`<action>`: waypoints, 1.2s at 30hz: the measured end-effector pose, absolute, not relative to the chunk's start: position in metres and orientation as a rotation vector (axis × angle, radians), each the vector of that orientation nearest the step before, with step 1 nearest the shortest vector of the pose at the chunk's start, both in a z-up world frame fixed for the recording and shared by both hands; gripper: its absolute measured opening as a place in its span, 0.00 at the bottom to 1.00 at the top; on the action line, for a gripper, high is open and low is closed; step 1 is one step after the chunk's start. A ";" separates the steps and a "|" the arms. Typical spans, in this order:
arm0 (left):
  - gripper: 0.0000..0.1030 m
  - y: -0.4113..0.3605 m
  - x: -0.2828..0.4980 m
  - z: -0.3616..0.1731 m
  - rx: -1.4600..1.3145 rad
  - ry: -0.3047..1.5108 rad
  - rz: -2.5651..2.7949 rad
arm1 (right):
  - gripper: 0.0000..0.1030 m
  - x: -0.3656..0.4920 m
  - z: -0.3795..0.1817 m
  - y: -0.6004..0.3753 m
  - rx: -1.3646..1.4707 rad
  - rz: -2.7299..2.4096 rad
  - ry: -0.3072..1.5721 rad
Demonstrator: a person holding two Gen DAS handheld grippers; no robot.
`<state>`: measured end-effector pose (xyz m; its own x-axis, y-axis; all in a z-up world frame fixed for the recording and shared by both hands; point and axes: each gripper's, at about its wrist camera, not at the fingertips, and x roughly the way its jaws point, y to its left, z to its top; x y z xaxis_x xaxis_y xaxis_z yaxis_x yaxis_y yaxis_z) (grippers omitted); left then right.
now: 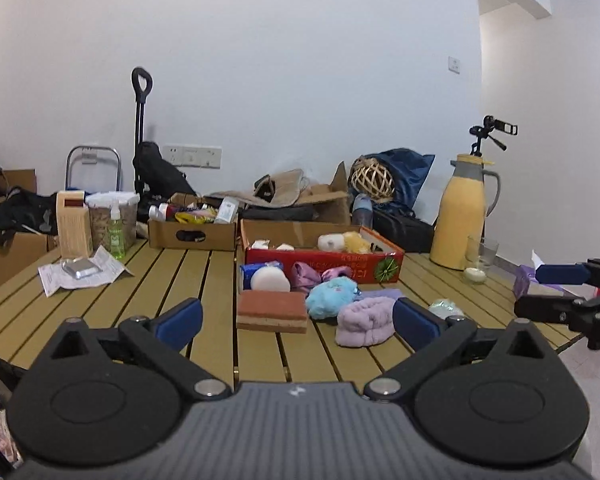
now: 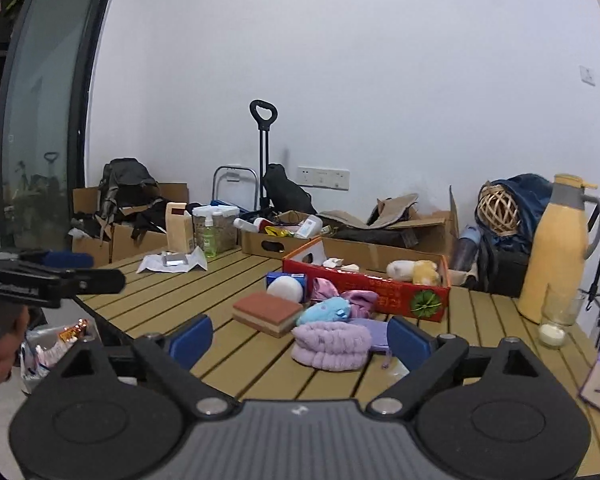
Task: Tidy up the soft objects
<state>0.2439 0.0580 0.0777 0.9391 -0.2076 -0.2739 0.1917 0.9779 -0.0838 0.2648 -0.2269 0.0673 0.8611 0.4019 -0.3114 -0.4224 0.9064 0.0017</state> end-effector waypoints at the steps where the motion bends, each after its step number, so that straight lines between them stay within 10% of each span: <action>1: 1.00 0.058 0.247 0.075 -0.058 0.296 -0.203 | 0.91 0.268 0.063 -0.226 -0.064 0.430 0.326; 6: 1.00 0.059 0.275 0.055 -0.075 0.358 -0.190 | 0.89 0.295 0.042 -0.222 0.002 0.443 0.384; 18: 0.81 0.091 0.438 0.012 -0.163 0.513 -0.219 | 0.41 0.449 -0.020 -0.154 0.238 0.571 0.623; 22: 0.79 0.100 0.491 -0.004 -0.226 0.561 -0.241 | 0.39 0.504 -0.038 -0.131 0.316 0.541 0.673; 29: 0.43 0.129 0.532 -0.030 -0.504 0.685 -0.336 | 0.31 0.550 -0.054 -0.127 0.420 0.480 0.672; 36: 0.36 0.135 0.525 -0.028 -0.513 0.672 -0.340 | 0.26 0.545 -0.050 -0.128 0.416 0.501 0.658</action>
<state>0.5249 0.1349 -0.0282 0.7354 -0.4560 -0.5013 0.1346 0.8233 -0.5514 0.5446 -0.1275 -0.0503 0.6821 0.5596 -0.4708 -0.3051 0.8029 0.5122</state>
